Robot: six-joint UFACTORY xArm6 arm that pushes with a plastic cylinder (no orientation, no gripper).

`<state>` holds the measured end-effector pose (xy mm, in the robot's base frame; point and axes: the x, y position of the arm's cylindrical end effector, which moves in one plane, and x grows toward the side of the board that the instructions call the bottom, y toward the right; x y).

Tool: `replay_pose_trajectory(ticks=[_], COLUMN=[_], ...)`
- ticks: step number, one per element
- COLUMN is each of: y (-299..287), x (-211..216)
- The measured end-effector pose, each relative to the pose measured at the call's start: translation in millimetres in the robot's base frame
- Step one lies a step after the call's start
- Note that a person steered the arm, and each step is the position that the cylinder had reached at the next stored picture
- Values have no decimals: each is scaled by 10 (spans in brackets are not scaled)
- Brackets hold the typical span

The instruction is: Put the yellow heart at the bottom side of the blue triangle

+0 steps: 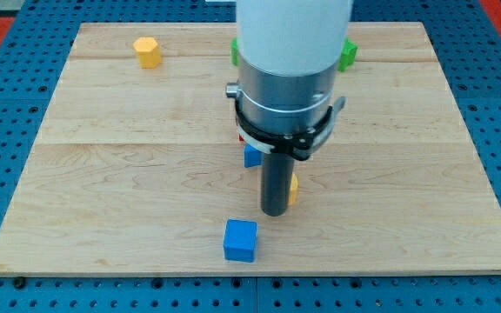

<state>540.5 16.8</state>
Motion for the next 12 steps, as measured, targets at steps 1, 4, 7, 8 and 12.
replay_pose_trajectory(ticks=[1,4,7,8,12], y=[-28,1128,332,28,454], x=[-63,-15,-50,-50,-356])
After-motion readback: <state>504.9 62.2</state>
